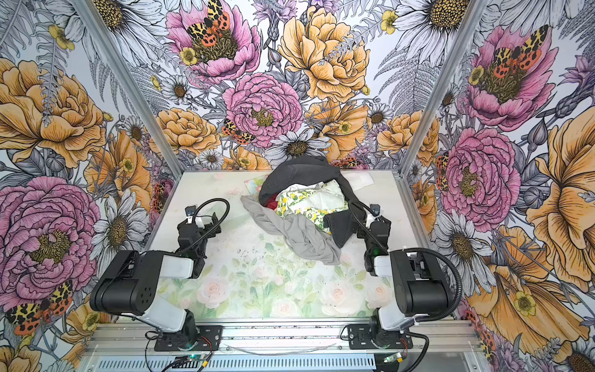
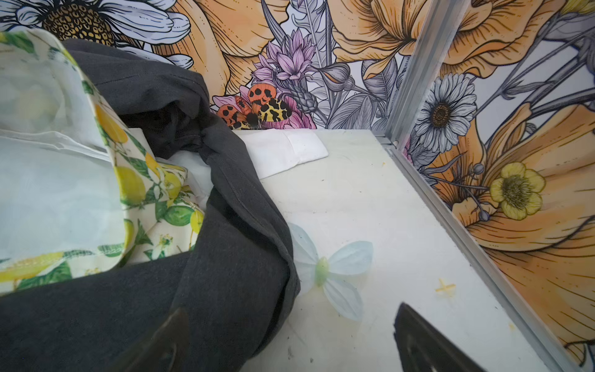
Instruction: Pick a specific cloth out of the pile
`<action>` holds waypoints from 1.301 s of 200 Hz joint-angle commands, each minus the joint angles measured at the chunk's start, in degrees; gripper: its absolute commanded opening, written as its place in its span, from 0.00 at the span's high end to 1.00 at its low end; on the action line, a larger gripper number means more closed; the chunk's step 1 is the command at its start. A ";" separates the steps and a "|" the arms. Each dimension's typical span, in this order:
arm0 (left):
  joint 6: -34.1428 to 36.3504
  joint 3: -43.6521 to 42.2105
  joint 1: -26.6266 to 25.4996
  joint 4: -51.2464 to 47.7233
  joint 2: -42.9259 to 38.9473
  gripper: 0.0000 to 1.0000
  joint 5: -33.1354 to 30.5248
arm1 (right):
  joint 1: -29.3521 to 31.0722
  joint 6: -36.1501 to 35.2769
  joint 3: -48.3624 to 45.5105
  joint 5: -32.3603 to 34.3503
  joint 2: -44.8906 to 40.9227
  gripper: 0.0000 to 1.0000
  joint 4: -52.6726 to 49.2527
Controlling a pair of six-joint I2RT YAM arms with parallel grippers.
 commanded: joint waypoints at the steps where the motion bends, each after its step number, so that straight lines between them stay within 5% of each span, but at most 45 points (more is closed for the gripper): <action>1: 0.45 0.19 0.32 1.77 -0.59 0.01 1.46 | -0.18 0.67 0.96 -0.19 0.15 0.00 0.76; 260: -0.54 0.72 0.91 0.68 -0.61 0.01 1.22 | -0.30 0.84 1.12 -0.21 0.14 0.00 0.49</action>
